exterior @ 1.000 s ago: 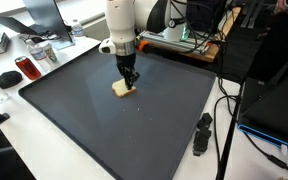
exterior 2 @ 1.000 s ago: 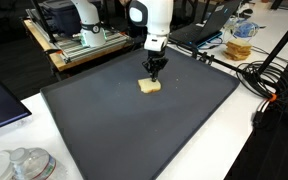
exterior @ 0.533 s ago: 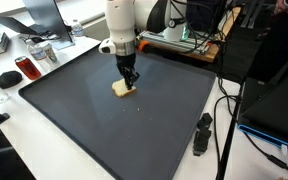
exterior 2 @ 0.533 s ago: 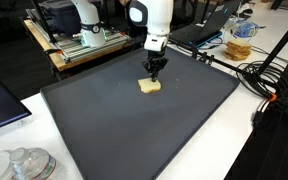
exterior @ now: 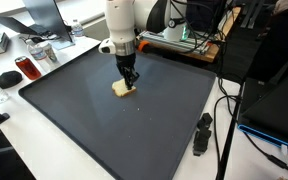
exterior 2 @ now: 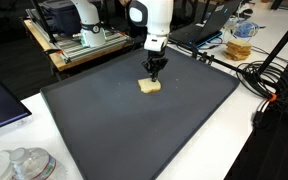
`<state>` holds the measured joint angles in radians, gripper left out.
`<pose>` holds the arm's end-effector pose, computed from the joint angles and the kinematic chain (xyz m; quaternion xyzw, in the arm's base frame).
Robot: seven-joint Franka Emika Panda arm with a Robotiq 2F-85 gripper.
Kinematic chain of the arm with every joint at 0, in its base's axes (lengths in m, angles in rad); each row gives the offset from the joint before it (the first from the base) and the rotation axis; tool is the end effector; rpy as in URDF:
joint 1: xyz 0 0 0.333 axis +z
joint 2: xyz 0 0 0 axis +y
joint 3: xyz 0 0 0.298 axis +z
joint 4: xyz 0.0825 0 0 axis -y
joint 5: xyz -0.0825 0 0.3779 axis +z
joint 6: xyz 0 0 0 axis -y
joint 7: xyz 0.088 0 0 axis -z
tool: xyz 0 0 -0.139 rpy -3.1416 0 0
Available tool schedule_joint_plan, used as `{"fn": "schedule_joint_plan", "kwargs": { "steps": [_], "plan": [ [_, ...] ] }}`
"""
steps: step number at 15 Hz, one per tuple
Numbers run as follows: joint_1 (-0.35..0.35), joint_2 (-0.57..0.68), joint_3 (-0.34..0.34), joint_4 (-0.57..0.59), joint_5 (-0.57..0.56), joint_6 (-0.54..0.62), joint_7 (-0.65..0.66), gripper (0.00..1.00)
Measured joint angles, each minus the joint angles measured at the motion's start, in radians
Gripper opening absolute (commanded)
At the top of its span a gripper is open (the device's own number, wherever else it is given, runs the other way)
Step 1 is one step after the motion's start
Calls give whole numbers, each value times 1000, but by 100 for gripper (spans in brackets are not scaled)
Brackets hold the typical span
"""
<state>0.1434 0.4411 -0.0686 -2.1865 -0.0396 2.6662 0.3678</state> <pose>0.5515 0.0400 0.1438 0.9917 -0.1251 0.0244 0.0191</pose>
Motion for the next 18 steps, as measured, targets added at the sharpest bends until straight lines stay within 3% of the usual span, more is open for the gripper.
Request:
{"fn": "schedule_joint_plan", "kwargs": {
  "steps": [7,18],
  "plan": [
    [-2,-21,-26,-18,-8,0,-7,5],
    [-2,-155,-32,-91,-28,-46,-10,5]
  ]
}}
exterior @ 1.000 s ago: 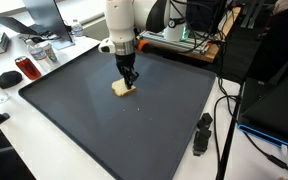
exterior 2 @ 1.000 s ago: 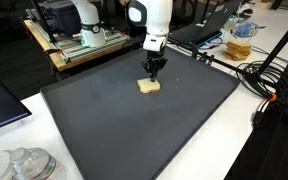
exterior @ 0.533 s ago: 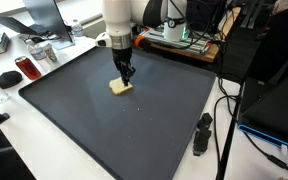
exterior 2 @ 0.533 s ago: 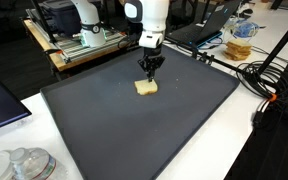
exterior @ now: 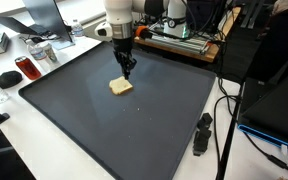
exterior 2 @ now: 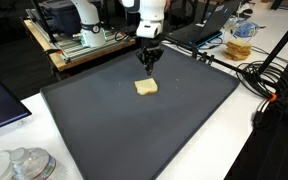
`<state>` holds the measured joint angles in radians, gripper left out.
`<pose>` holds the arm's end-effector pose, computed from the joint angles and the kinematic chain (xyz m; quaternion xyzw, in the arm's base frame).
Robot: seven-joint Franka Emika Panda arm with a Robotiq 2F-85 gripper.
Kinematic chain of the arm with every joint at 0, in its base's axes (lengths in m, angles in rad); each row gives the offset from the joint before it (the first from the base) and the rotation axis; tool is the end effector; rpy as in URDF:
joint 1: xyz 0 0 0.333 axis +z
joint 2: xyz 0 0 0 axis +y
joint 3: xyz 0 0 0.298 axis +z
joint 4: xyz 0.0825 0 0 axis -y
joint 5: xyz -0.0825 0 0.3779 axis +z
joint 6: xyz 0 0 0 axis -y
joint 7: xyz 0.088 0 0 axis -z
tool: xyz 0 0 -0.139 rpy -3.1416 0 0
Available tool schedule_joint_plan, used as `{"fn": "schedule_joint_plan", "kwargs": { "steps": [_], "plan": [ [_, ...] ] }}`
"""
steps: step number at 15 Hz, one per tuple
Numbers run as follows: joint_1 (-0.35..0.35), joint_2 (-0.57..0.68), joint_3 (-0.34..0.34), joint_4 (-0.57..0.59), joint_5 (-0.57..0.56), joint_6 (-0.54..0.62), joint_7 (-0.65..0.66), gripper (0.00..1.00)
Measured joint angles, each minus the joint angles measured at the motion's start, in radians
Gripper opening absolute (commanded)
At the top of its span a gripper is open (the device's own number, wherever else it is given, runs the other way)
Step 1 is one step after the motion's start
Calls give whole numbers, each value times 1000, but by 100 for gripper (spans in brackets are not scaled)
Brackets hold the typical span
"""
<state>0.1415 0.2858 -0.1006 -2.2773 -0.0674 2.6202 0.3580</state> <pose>0.5345 0.0205 0.1914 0.9910 -0.1269 0.0346 0.0254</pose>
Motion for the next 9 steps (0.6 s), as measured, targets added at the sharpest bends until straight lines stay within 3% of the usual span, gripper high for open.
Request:
{"fn": "schedule_joint_plan", "kwargs": {
  "steps": [9],
  "plan": [
    [78,-40,3,77,-233,-161,284,5]
  ]
}}
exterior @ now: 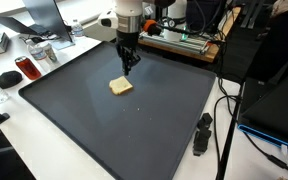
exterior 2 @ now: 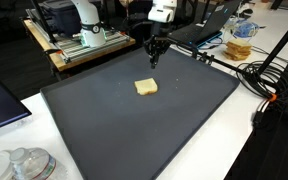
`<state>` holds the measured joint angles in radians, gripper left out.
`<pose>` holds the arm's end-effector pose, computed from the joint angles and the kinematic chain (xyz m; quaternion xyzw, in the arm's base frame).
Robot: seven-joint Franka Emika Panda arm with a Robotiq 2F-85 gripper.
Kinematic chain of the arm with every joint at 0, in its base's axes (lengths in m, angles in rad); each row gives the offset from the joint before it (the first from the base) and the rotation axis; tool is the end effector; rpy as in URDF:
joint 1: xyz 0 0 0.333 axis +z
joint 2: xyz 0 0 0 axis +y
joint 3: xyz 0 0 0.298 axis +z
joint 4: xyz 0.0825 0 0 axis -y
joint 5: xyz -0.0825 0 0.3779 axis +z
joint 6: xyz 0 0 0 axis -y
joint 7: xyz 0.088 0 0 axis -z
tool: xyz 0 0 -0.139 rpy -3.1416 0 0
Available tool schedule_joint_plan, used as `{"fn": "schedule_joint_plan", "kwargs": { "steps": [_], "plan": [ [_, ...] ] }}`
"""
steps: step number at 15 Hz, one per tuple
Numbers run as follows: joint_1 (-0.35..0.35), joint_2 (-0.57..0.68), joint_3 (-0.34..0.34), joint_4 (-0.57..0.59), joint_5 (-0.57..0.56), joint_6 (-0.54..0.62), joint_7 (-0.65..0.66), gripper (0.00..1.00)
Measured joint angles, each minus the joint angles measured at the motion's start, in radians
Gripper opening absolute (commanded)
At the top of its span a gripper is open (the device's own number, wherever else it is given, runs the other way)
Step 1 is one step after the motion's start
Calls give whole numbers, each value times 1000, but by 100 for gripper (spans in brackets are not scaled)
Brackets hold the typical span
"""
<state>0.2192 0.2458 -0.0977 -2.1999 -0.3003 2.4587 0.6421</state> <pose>0.5455 0.0599 0.2283 0.9842 -0.1412 0.0452 0.0971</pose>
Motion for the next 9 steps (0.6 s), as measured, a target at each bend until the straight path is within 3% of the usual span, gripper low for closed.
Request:
{"fn": "schedule_joint_plan", "kwargs": {
  "steps": [9],
  "plan": [
    [75,64,49,131,-219,-162,298,5]
  ]
}}
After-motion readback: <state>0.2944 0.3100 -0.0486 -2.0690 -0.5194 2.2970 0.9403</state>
